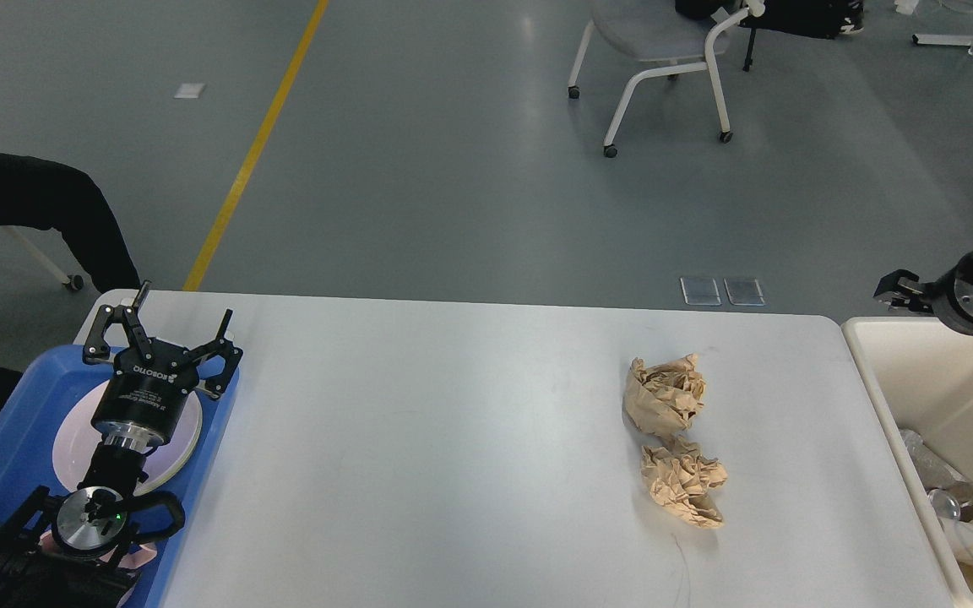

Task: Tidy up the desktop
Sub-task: 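Raise the right gripper and move it over the crumpled brown paper, then close the right gripper on the crumpled brown paper, then carry the paper piece with the right gripper into the bin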

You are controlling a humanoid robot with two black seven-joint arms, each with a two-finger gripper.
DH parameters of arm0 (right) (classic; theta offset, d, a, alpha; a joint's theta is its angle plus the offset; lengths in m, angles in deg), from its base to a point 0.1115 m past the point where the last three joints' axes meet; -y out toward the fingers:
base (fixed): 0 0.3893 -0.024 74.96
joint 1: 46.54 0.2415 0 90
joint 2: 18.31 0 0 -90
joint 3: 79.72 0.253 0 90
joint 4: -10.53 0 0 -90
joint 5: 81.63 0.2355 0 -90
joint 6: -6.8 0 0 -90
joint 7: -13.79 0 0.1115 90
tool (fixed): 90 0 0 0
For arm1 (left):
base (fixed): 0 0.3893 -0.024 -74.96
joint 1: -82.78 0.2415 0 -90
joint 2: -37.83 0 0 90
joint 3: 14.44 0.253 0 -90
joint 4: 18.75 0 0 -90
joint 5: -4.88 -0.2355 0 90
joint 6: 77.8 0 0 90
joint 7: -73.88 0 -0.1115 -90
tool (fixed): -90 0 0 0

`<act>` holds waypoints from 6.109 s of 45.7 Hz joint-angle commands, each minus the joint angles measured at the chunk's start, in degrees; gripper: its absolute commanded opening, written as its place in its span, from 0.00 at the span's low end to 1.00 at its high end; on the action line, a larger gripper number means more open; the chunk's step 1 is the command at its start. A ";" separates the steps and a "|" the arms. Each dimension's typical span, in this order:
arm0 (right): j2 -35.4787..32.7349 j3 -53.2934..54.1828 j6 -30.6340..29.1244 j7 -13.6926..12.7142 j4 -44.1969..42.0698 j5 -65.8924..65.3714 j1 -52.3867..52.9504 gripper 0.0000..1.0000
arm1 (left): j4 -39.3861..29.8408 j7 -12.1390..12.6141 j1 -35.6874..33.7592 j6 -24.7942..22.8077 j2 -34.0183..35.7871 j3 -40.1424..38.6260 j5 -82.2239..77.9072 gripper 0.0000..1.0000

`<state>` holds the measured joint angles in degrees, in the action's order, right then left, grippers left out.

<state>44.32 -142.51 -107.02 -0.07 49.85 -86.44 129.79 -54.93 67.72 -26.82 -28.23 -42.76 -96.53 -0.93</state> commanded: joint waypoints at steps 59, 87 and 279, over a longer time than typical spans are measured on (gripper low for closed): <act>7.25 -13.24 -31.18 0.50 49.88 12.02 68.54 1.00 | 0.05 -0.08 0.00 0.00 0.00 0.00 -0.08 0.96; 7.25 -6.65 -18.81 0.15 44.61 12.72 34.10 1.00 | 0.05 0.00 0.00 0.00 0.00 0.00 0.01 0.96; -5.77 0.03 14.42 -0.20 -12.84 13.07 -26.18 0.00 | 0.05 -0.08 0.00 0.00 0.00 0.00 -0.08 0.96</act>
<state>33.32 -147.47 -93.77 -0.24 51.20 -73.71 117.72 -54.90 67.73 -26.82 -28.23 -42.77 -96.53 -0.93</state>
